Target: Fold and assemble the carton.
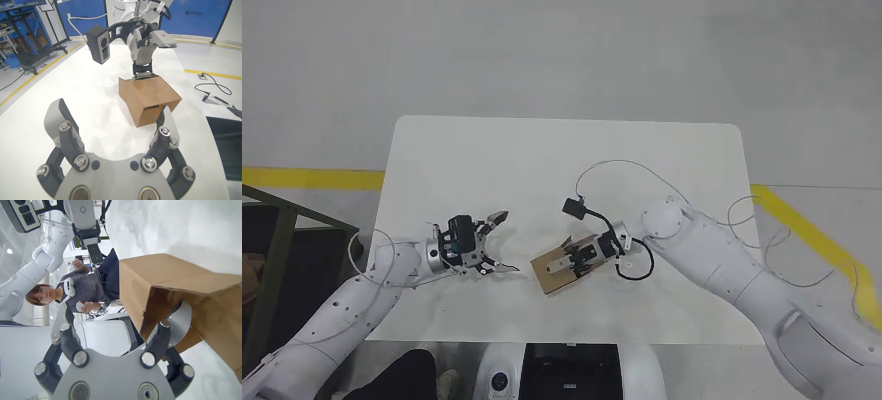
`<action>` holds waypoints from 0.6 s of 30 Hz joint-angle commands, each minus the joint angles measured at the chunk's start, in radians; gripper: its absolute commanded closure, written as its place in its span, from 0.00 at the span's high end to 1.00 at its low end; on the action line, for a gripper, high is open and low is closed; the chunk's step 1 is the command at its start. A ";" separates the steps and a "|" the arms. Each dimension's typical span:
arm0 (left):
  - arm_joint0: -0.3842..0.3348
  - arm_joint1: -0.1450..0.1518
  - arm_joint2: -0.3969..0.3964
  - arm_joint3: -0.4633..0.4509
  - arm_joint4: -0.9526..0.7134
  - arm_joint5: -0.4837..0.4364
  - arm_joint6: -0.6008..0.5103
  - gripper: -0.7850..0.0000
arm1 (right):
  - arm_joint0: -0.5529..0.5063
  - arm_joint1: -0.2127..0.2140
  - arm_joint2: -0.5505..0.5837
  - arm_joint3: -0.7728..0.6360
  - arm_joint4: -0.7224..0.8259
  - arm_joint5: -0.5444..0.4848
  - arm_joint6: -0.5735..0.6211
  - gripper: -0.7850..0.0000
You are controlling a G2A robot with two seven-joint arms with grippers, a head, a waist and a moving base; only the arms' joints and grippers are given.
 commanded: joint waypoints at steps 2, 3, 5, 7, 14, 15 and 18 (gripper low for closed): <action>0.014 0.004 -0.019 -0.013 -0.003 -0.003 -0.013 1.00 | -0.027 0.019 0.023 -0.043 -0.021 0.021 0.005 0.45; 0.018 0.005 -0.023 -0.017 -0.004 -0.004 -0.016 1.00 | -0.036 0.025 0.032 -0.050 -0.027 0.026 0.004 0.45; 0.026 0.006 -0.030 -0.025 -0.007 -0.007 -0.022 1.00 | -0.051 0.036 0.048 -0.061 -0.040 0.033 0.003 0.45; 0.032 0.007 -0.034 -0.032 -0.009 -0.011 -0.029 1.00 | -0.066 0.046 0.063 -0.065 -0.052 0.042 0.003 0.44; 0.043 0.005 -0.045 -0.044 -0.018 -0.019 -0.045 1.00 | -0.113 0.058 0.093 -0.069 -0.060 0.049 0.011 0.28; 0.044 0.005 -0.046 -0.045 -0.018 -0.019 -0.048 1.00 | -0.120 0.058 0.096 -0.067 -0.056 0.043 0.008 0.27; 0.047 0.004 -0.049 -0.052 -0.019 -0.021 -0.056 1.00 | -0.137 0.056 0.104 -0.057 -0.052 0.028 -0.002 0.27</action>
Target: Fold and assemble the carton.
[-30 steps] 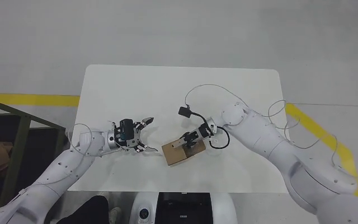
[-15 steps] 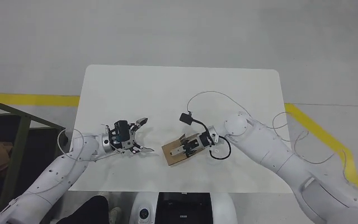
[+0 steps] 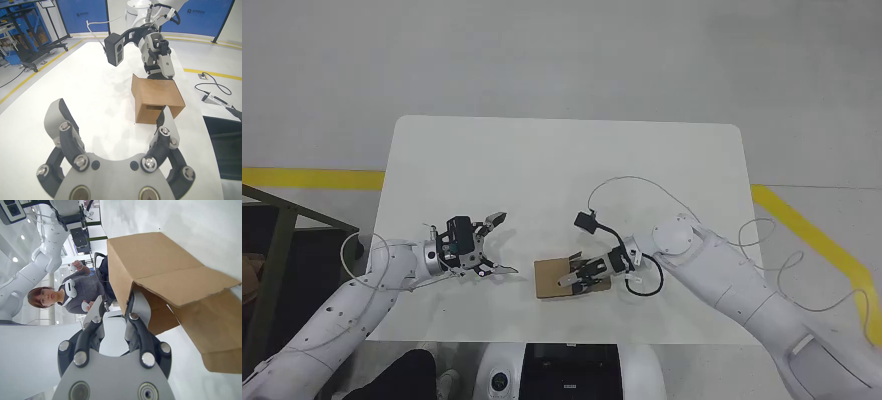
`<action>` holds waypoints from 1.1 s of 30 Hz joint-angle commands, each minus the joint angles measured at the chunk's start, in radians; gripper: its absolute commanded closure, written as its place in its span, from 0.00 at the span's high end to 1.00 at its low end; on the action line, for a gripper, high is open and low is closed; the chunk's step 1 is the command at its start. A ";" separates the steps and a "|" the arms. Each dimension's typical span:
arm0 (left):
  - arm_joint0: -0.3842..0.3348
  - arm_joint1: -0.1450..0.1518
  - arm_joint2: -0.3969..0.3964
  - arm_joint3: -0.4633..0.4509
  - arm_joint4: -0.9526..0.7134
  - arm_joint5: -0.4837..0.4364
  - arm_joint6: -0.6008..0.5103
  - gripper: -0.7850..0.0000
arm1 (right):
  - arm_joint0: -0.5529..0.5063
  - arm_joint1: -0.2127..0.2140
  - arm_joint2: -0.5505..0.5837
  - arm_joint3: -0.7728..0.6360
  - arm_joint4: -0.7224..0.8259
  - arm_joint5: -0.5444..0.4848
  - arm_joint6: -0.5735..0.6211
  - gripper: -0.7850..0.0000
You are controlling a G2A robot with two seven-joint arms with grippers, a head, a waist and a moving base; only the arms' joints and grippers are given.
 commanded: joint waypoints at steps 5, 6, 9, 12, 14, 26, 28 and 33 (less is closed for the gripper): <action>0.004 -0.002 -0.007 -0.010 0.000 -0.006 -0.009 1.00 | -0.026 -0.007 0.013 0.023 0.006 -0.020 -0.016 0.00; 0.004 -0.002 -0.008 -0.010 0.000 -0.007 -0.010 1.00 | -0.029 -0.008 0.014 0.027 0.008 -0.024 -0.020 0.00; 0.004 -0.004 -0.010 -0.013 -0.002 -0.007 -0.015 1.00 | -0.033 -0.013 0.020 0.039 0.008 -0.034 -0.023 0.00; 0.004 -0.006 -0.008 -0.016 -0.001 -0.012 -0.017 1.00 | -0.024 -0.017 0.033 0.056 0.003 -0.044 -0.024 0.00; 0.002 -0.008 -0.006 -0.015 0.003 -0.015 -0.019 1.00 | -0.012 -0.017 0.044 0.069 -0.007 -0.050 -0.018 0.00; -0.022 -0.025 0.028 -0.008 0.016 -0.028 -0.012 1.00 | 0.055 -0.044 0.077 0.190 -0.015 -0.091 0.013 0.00; -0.026 -0.027 0.031 -0.006 0.017 -0.029 -0.011 1.00 | 0.059 -0.051 0.078 0.206 -0.009 -0.105 0.016 0.00; -0.033 -0.033 0.042 0.000 0.020 -0.041 -0.013 1.00 | 0.070 -0.069 0.077 0.246 0.000 -0.127 0.025 0.66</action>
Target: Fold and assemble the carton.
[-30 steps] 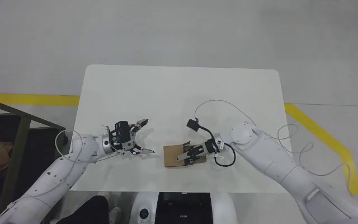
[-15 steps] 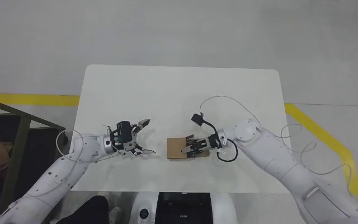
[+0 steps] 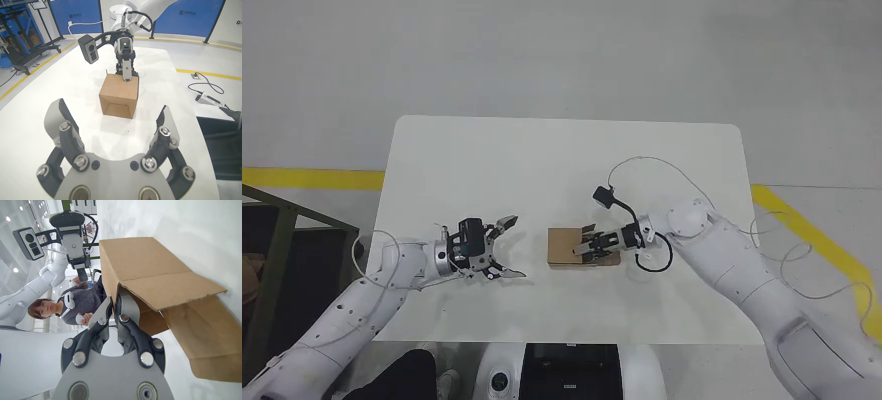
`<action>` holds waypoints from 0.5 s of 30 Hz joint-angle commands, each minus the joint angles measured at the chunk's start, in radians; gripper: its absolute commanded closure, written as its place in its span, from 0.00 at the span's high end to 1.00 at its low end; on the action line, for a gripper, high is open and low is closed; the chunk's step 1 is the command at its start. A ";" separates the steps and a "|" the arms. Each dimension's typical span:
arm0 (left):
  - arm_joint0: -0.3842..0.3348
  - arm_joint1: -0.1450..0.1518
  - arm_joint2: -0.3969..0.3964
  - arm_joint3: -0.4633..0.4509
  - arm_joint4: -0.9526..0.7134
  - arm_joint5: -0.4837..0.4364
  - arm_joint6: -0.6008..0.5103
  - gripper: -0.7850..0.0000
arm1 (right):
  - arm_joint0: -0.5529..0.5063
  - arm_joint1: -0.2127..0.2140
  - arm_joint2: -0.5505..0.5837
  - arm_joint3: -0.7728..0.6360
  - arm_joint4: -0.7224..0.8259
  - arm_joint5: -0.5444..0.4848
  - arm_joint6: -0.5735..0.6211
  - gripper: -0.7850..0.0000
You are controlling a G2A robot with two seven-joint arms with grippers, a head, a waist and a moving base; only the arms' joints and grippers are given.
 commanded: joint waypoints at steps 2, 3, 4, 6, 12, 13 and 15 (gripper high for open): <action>-0.007 -0.004 0.010 0.002 0.008 -0.010 -0.002 1.00 | 0.007 -0.009 0.004 0.022 0.009 -0.012 0.003 1.00; -0.009 -0.005 0.014 0.004 0.016 -0.010 -0.004 1.00 | 0.008 -0.011 0.006 0.027 0.009 -0.014 0.002 1.00; -0.011 -0.006 0.017 0.005 0.022 -0.008 -0.003 1.00 | 0.008 -0.012 0.010 0.030 0.011 -0.017 -0.001 1.00; -0.013 -0.009 0.024 0.013 0.027 -0.005 0.005 1.00 | 0.008 -0.013 0.016 0.028 0.010 -0.017 0.000 1.00; -0.036 -0.021 0.065 0.041 0.097 0.023 0.026 1.00 | -0.004 0.001 0.049 -0.015 -0.020 0.002 -0.007 1.00; -0.040 -0.025 0.074 0.051 0.096 0.031 0.045 1.00 | -0.008 0.005 0.057 -0.028 -0.029 0.009 -0.010 1.00; -0.055 -0.034 0.096 0.073 0.120 0.049 0.056 1.00 | -0.014 0.016 0.076 -0.059 -0.052 0.026 -0.018 1.00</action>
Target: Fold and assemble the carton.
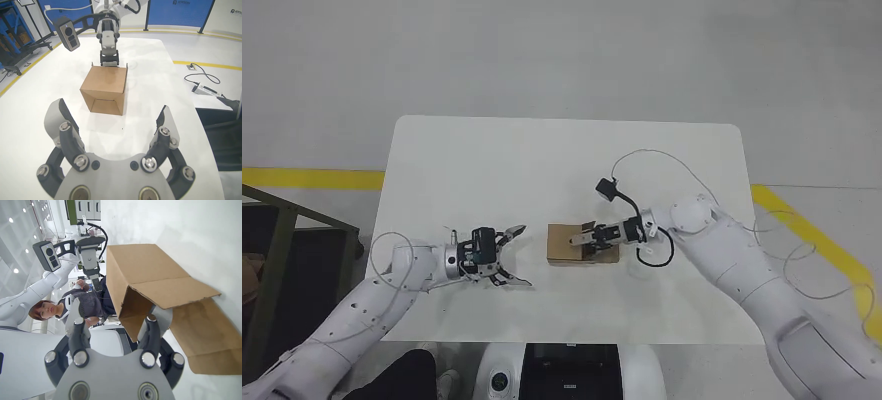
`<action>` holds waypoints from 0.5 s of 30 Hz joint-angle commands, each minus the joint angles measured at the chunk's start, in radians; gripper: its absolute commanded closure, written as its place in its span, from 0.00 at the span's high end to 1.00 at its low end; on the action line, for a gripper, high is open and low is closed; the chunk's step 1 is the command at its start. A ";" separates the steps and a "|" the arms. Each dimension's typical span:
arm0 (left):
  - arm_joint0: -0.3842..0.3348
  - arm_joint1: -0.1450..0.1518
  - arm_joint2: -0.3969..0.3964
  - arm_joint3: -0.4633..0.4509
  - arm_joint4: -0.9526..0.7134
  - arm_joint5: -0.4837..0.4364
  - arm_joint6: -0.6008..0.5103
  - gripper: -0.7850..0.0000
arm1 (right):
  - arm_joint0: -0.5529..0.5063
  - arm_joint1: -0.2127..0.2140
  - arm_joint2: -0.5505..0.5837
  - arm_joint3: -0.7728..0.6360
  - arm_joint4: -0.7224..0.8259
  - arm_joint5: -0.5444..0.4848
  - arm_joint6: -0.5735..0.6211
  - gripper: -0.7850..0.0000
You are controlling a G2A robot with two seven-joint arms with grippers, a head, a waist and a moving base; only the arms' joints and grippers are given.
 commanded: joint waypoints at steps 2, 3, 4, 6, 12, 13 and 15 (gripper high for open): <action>-0.024 -0.015 0.038 0.032 0.024 0.028 0.025 1.00 | -0.010 0.020 0.033 -0.060 -0.042 0.035 -0.007 1.00; -0.034 -0.021 0.049 0.042 0.026 0.035 0.030 1.00 | -0.013 0.027 0.045 -0.083 -0.061 0.053 -0.006 1.00; -0.044 -0.027 0.060 0.049 0.027 0.048 0.037 1.00 | -0.018 0.036 0.059 -0.110 -0.076 0.071 -0.005 1.00; -0.064 -0.041 0.080 0.071 0.016 0.072 0.048 1.00 | -0.033 0.053 0.090 -0.168 -0.103 0.103 -0.002 1.00; -0.135 -0.086 0.153 0.134 0.003 0.094 0.045 1.00 | -0.101 0.104 0.186 -0.344 -0.173 0.199 0.013 1.00; -0.150 -0.093 0.163 0.139 0.005 0.101 0.045 1.00 | -0.115 0.112 0.202 -0.375 -0.182 0.213 0.018 1.00; -0.175 -0.107 0.183 0.149 0.006 0.102 0.049 1.00 | -0.145 0.126 0.230 -0.430 -0.196 0.239 0.027 1.00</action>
